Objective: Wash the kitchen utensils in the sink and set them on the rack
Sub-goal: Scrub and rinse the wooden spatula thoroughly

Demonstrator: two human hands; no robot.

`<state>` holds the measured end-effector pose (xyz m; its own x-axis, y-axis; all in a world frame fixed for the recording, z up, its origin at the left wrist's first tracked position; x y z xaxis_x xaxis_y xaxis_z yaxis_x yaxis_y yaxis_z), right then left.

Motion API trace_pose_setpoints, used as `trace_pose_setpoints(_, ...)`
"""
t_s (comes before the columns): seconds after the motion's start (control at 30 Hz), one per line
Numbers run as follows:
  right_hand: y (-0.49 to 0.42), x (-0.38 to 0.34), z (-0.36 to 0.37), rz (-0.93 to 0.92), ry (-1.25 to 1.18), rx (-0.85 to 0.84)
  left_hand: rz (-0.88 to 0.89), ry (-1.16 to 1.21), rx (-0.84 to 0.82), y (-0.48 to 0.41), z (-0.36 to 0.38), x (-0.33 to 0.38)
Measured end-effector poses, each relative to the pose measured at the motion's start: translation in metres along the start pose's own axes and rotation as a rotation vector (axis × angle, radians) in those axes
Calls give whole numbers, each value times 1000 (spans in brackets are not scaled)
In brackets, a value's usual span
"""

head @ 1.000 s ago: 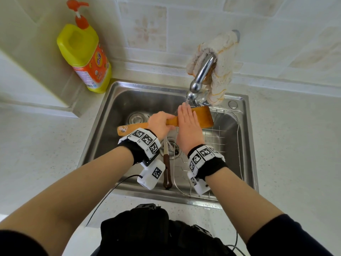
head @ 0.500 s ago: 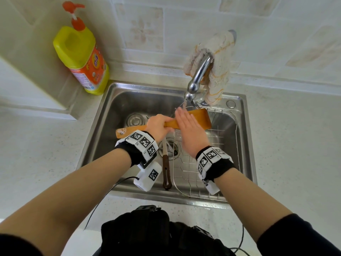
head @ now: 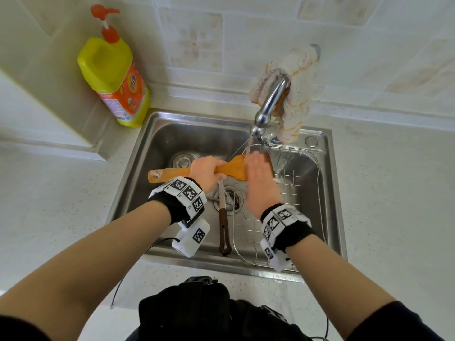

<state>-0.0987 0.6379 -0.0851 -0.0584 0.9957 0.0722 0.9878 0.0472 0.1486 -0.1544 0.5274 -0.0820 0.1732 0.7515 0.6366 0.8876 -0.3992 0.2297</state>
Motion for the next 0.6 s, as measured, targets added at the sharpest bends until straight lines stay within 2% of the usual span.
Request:
trace_pose_setpoints(0.1,8,-23,0,-169,-20,42,69,12,1,0,3,10)
trace_pose_setpoints(0.27,1,9,-5,66,-104,32,81,-22,-17,0,8,21)
trace_pose_setpoints(0.4,7,8,6,-85,-67,15,99,-100,-69,3,11,17)
trace_pose_setpoints(0.53,10,58,2,46,-202,6,111,-146,-150,5,13,11)
trace_pose_setpoints(0.6,13,63,-7,39,-303,50,125,-222,-181,5,18,11)
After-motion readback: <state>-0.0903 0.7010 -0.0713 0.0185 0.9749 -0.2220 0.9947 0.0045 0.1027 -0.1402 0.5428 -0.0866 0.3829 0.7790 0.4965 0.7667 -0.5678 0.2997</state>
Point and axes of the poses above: each hand's wrist, its own y-axis away from the middle knuckle, its own z-axis out of the palm, x = y × z, the point moved 8 cm from there along -y, towards the middle knuckle, and after that the axes turned 5 degrees about y, right-handed, at the moved point
